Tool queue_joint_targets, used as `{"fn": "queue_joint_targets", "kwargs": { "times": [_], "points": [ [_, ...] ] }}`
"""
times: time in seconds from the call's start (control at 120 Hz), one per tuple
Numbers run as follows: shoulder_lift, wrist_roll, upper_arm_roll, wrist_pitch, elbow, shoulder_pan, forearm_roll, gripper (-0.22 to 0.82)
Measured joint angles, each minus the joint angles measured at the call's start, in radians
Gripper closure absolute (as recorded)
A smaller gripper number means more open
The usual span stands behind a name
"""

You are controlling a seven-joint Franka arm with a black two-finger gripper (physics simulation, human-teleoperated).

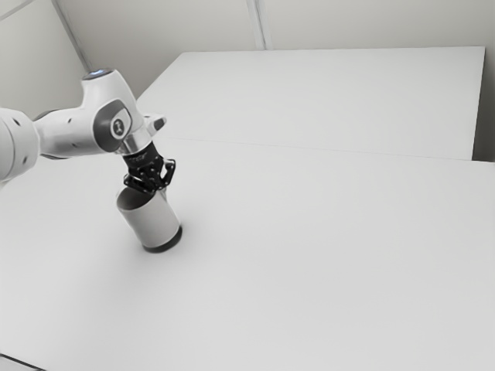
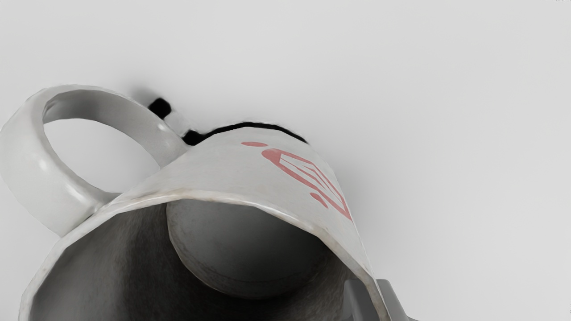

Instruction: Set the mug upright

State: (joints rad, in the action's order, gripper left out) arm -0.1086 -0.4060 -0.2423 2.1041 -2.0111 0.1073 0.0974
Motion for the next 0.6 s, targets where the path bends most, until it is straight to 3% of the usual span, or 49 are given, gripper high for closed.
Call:
{"fn": "queue_joint_targets", "kwargs": {
  "times": [0.333,0.5,0.6],
  "points": [
    [-0.047,-0.128,0.000,0.001,0.006,0.010,-0.004,0.79],
    [-0.052,-0.168,0.000,-0.001,0.019,0.022,-0.017,0.41],
    [-0.045,-0.186,-0.001,-0.011,0.032,0.022,-0.028,0.26]
  ]
}}
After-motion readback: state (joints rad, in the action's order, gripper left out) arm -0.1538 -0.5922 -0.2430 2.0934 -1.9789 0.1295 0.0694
